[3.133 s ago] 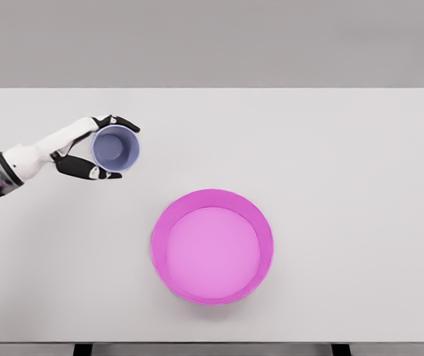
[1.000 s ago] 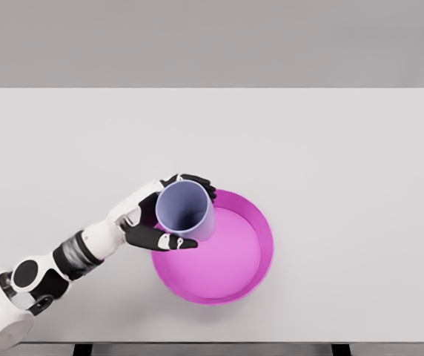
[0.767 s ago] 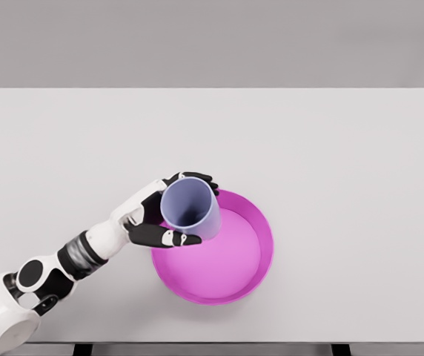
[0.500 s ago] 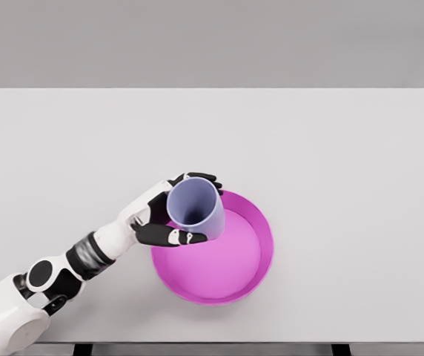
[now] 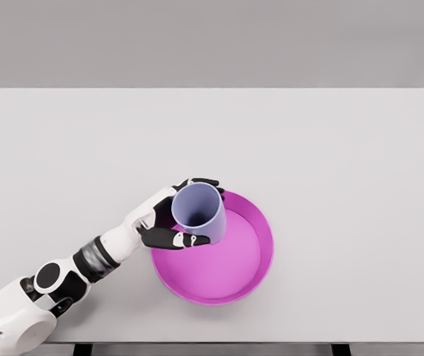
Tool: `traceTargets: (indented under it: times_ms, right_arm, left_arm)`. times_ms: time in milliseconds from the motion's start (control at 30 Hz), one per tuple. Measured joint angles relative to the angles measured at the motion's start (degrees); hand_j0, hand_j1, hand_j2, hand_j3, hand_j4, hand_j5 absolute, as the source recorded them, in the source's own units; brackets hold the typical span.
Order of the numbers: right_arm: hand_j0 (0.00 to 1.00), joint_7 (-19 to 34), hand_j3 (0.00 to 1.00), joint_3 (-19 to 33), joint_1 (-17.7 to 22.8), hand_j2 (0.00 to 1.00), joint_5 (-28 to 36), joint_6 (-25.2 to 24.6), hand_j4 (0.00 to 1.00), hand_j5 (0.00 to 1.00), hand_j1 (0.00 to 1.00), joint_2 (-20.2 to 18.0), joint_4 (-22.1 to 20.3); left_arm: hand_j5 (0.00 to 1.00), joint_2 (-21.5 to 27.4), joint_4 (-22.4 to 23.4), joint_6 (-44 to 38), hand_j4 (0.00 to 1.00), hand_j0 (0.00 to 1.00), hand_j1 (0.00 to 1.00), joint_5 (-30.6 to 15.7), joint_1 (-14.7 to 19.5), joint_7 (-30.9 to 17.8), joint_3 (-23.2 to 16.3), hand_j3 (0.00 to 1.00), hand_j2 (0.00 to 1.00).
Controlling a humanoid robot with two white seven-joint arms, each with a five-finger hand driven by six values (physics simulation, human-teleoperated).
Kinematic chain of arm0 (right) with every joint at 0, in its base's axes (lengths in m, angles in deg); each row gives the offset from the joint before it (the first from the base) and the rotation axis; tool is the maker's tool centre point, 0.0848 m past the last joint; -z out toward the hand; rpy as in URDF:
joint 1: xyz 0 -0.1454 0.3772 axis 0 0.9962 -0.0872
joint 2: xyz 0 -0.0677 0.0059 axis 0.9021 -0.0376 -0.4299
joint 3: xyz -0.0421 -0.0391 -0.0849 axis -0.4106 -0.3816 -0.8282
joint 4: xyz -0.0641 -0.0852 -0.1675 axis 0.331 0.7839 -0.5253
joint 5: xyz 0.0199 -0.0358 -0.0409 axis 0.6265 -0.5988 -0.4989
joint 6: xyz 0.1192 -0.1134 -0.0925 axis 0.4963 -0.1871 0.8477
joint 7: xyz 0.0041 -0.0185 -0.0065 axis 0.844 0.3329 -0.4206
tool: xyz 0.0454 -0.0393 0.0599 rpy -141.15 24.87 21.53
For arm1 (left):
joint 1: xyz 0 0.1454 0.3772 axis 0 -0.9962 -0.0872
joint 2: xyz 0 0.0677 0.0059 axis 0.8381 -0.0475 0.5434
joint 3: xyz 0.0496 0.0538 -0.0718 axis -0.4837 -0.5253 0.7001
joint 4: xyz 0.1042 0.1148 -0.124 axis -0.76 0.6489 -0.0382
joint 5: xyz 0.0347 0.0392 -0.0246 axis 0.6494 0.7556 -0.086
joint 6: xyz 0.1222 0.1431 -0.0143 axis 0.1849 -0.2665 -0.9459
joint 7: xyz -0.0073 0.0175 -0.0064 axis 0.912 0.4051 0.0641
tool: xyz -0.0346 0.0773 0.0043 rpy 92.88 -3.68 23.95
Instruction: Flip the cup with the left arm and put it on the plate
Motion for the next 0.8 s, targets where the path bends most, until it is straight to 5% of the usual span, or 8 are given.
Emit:
traceTargets:
  times_ms: [433,800]
  right_arm:
    - [1.00,0.00,1.00,0.00,0.09,1.00,-0.01,0.00,1.00,1.00,1.00,0.00,0.00]
    - [1.00,0.00,1.00,0.00,0.00,1.00,0.00,0.00,1.00,1.00,1.00,0.00,0.00]
  left_arm:
    - [0.99,-0.05,-0.29,-0.14,0.99,0.99,0.99,0.07,-0.35,-0.01,0.08,0.99,0.99]
    - [1.00,0.44,-0.75,-0.14,1.00,1.00,1.00,-0.06,-0.79,0.06,0.48,1.00,1.00]
